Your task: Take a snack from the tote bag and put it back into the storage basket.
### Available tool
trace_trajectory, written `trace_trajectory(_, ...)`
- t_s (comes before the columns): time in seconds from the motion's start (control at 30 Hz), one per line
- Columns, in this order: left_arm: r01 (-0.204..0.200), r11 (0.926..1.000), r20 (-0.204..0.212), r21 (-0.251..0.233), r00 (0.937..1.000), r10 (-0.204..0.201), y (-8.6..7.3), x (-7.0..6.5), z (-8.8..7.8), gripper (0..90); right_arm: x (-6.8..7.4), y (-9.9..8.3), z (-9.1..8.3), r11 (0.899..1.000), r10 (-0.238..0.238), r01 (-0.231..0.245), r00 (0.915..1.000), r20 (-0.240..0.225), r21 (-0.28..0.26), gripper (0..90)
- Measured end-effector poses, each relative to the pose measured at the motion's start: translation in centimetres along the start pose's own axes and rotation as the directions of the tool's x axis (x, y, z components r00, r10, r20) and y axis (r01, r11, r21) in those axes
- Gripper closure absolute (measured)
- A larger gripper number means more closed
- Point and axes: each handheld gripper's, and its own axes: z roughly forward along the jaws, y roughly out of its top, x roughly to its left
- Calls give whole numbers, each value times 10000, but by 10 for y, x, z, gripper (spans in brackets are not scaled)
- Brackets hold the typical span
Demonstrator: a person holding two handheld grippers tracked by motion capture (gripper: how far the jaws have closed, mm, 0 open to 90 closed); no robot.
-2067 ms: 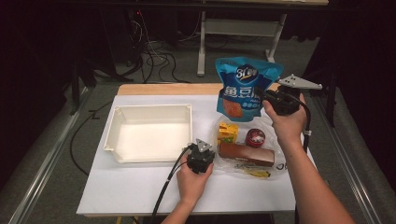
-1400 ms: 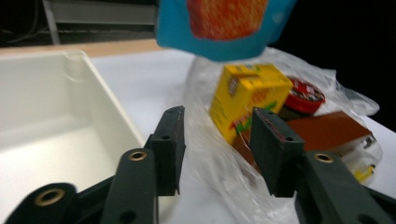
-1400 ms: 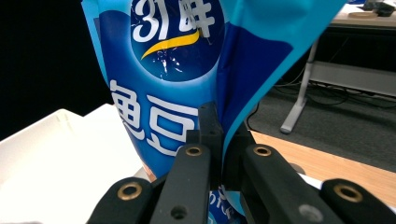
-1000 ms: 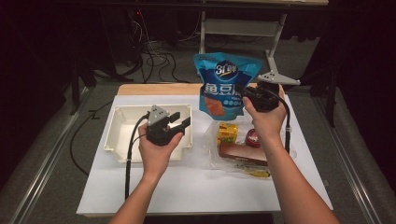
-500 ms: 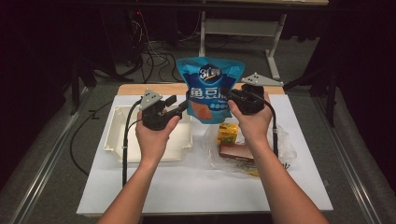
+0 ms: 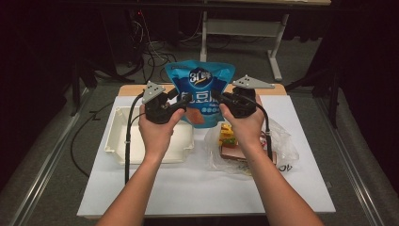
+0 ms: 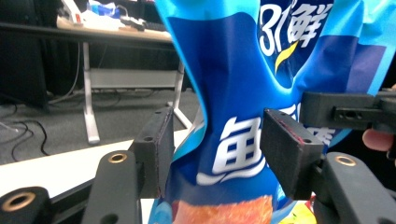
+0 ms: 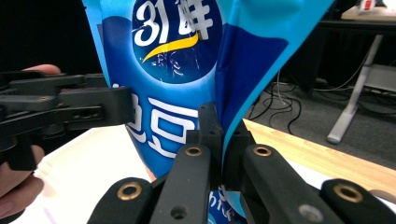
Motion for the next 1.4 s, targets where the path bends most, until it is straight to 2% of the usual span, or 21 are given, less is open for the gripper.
trace_trajectory(0.13, -15, 10000, -5, -90, 10000, 15, 3, -2, -1, 470, 7, -2, 6, 10000, -68, 69, 9999, -158, 51, 900)
trace_trajectory(0.2, -99, 9999, -197, -120, 9998, 97, 4, -3, -1, 470, 11, -2, 8, 9999, -114, 116, 9998, -151, 97, 900)
trace_trajectory(0.3, 18, 10000, -499, -38, 9988, -20, 6, -4, -3, 503, 17, -2, 11, 9999, -136, 137, 9998, -146, 82, 900)
trace_trajectory(0.37, -26, 10000, -576, 73, 9983, 30, 7, -4, -3, 560, 20, -3, 12, 9996, -248, 249, 9997, -78, 116, 900)
trace_trajectory(0.43, 9, 9998, -618, 200, 9981, 3, 8, -3, -5, 655, 23, -3, 14, 9995, -266, 265, 9996, 14, 190, 900)
trace_trajectory(0.5, 144, 9995, -626, 290, 9980, -125, 10, -1, -7, 749, 24, -4, 15, 9998, -130, 132, 9999, -84, 139, 900)
trace_trajectory(0.53, 86, 9993, -657, 351, 9978, -62, 10, -1, -8, 810, 25, -4, 15, 9998, -128, 129, 9999, -112, 129, 900)
trace_trajectory(0.6, -116, 9986, -841, 521, 9963, 160, 11, -1, -9, 862, 28, -4, 17, 9996, -266, 268, 9995, -176, 115, 900)
trace_trajectory(0.67, 10, 9985, -826, 541, 9966, 35, 12, 1, -11, 887, 33, -4, 19, 9987, -487, 488, 9988, -61, 138, 900)
trace_trajectory(0.8, 81, 9992, -760, 402, 9971, -50, 14, 4, -18, 899, 35, -3, 20, 9989, -473, 474, 9986, -245, 14, 871)
trace_trajectory(0.87, 120, 9994, -750, 314, 9971, -97, 16, 6, -22, 900, 35, -4, 19, 9989, -462, 461, 9988, -185, -73, 786)
trace_trajectory(1.03, 141, 9996, -1101, 245, 9939, -114, 17, 15, -29, 900, 30, -6, 7, 9992, -352, 349, 9993, -138, -201, 585)
trace_trajectory(1.2, 467, 9988, -1108, 125, 9928, -450, 15, 29, -35, 900, 28, -10, -2, 9982, -587, 583, 9981, -212, -159, 555)
trace_trajectory(1.4, 432, 9990, -1385, 69, 9895, -418, 13, 41, -42, 900, 23, -21, -17, 9972, -746, 746, 9971, -159, -38, 505)
